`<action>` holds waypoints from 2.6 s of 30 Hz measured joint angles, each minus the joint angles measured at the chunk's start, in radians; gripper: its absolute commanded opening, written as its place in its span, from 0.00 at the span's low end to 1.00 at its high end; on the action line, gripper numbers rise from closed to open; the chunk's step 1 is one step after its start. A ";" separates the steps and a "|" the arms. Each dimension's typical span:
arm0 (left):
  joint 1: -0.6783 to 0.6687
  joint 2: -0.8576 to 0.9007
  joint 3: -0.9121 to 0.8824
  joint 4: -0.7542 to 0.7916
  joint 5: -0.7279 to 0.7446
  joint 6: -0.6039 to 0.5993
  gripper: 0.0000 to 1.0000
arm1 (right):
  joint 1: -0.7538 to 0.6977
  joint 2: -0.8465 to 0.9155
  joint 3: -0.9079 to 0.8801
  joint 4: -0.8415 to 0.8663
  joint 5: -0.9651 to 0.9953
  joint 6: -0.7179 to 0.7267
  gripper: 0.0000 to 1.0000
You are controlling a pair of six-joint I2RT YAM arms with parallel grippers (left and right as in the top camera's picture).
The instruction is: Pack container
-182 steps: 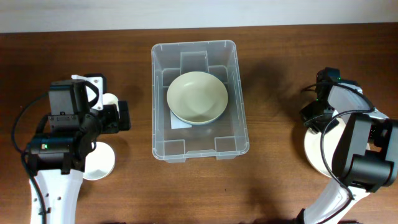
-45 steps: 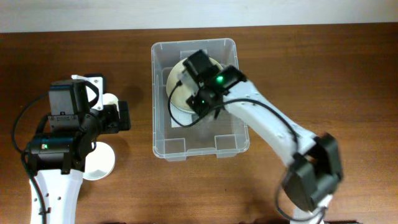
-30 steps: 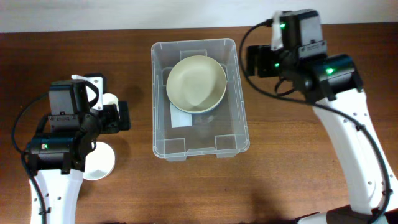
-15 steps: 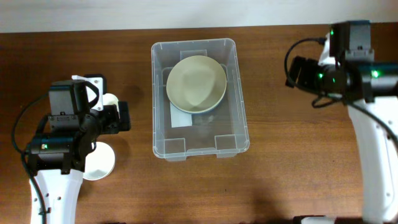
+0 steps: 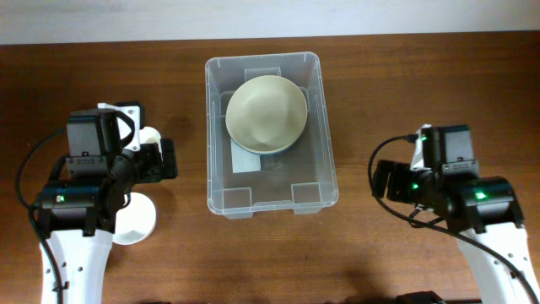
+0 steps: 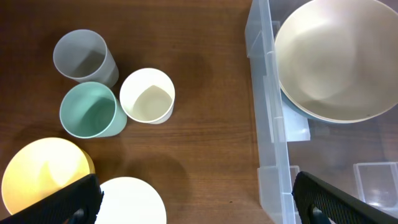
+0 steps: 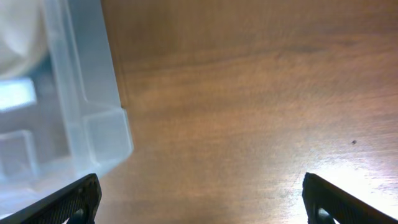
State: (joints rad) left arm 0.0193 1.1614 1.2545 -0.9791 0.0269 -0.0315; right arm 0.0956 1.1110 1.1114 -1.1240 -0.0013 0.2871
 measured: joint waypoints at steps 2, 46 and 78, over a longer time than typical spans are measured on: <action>0.000 0.000 0.000 0.000 -0.007 -0.021 1.00 | 0.011 0.010 -0.016 0.000 0.000 -0.003 0.99; 0.000 0.860 0.244 0.157 -0.068 -0.079 0.91 | 0.017 0.025 -0.017 0.014 0.004 -0.015 0.99; -0.005 0.875 0.496 -0.061 -0.069 -0.070 0.00 | 0.017 0.025 -0.017 0.013 0.004 -0.015 1.00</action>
State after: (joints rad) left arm 0.0143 2.0361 1.7504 -1.0397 -0.0418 -0.1017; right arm 0.1123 1.1362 1.0943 -1.1107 0.0025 0.2718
